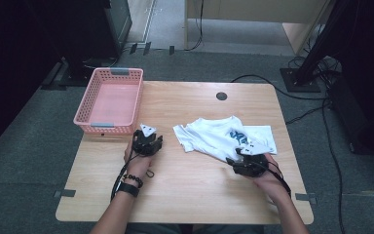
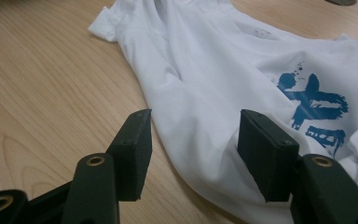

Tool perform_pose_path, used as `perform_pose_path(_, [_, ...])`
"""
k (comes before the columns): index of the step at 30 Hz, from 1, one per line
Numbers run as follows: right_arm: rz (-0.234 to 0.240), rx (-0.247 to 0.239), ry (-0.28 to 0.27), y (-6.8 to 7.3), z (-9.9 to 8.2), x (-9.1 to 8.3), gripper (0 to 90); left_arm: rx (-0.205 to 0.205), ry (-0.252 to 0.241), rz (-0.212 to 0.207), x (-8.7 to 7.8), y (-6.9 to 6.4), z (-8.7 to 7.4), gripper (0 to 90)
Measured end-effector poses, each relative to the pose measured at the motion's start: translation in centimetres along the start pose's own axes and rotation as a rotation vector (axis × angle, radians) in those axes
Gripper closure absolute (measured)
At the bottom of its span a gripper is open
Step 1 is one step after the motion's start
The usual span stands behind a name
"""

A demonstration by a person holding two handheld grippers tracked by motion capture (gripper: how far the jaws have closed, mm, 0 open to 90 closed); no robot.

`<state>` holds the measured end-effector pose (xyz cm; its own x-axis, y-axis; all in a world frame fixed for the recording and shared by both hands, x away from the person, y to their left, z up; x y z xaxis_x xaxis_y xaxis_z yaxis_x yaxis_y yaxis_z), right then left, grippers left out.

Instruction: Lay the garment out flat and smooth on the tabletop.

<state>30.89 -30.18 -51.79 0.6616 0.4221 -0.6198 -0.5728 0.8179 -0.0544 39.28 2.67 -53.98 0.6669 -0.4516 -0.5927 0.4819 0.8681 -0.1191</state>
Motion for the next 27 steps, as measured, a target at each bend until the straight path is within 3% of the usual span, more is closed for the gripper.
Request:
perform_pose_path(4, [0.022,-0.022,0.022,-0.5,-0.4,-0.3,45.6,0.136,-0.030,-0.135,-0.5,-4.7,0.1,50.8])
perform_pose_path(6, [0.014,-0.014,0.042,-1.2,-0.8,-0.5,45.7,0.185,-0.028,-0.169,0.0,-6.8,0.2,47.8])
perform_pose_path(8, [-0.031,0.031,0.049,-2.5,-1.3,-0.8,45.8,0.228,-0.011,-0.186,1.0,-8.7,0.2,46.4])
perform_pose_path(11, [-0.080,0.124,0.036,-4.9,-2.5,-1.7,45.7,0.252,0.029,-0.158,2.6,-9.9,0.1,46.4])
perform_pose_path(12, [-0.089,0.152,0.032,-5.5,-2.9,-1.8,45.7,0.247,0.051,-0.143,2.9,-9.9,0.1,48.1])
perform_pose_path(15, [-0.081,0.171,0.040,-6.3,-3.9,-1.9,45.7,0.230,0.065,-0.107,3.2,-9.6,0.3,59.2])
perform_pose_path(16, [-0.077,0.166,0.043,-6.4,-4.2,-1.8,46.2,0.216,0.065,-0.118,3.2,-9.5,0.3,63.3])
perform_pose_path(18, [-0.105,0.159,0.053,-6.5,-4.3,-1.4,58.6,0.212,0.066,-0.114,3.2,-9.1,0.4,69.7])
perform_pose_path(20, [-0.147,0.183,0.064,-6.7,-4.2,-1.2,76.7,0.204,0.065,-0.102,3.2,-8.5,0.4,74.1])
perform_pose_path(22, [-0.154,0.210,0.076,-6.7,-3.9,-1.1,84.8,0.182,0.061,-0.089,3.1,-7.6,0.5,78.6])
perform_pose_path(25, [-0.106,0.206,0.092,-5.8,-3.7,-1.0,87.2,0.158,0.059,-0.072,2.8,-6.3,0.5,82.3])
perform_pose_path(27, [-0.007,0.180,0.108,-4.3,-3.3,-1.1,87.2,0.142,0.058,-0.040,2.4,-5.1,0.4,82.6])
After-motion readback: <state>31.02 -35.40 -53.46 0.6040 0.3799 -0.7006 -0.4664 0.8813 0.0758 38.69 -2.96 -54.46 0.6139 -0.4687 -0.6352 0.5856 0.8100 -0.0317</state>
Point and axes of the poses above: each handheld gripper's, and its own axes: x roughly forward along the jaws, z roughly out of its top, y roughly to its left, the point moved 4 cm from there along x, roughly forward along the jaws, and after that the axes turned 4 degrees about -z, right-handed, at the moved point
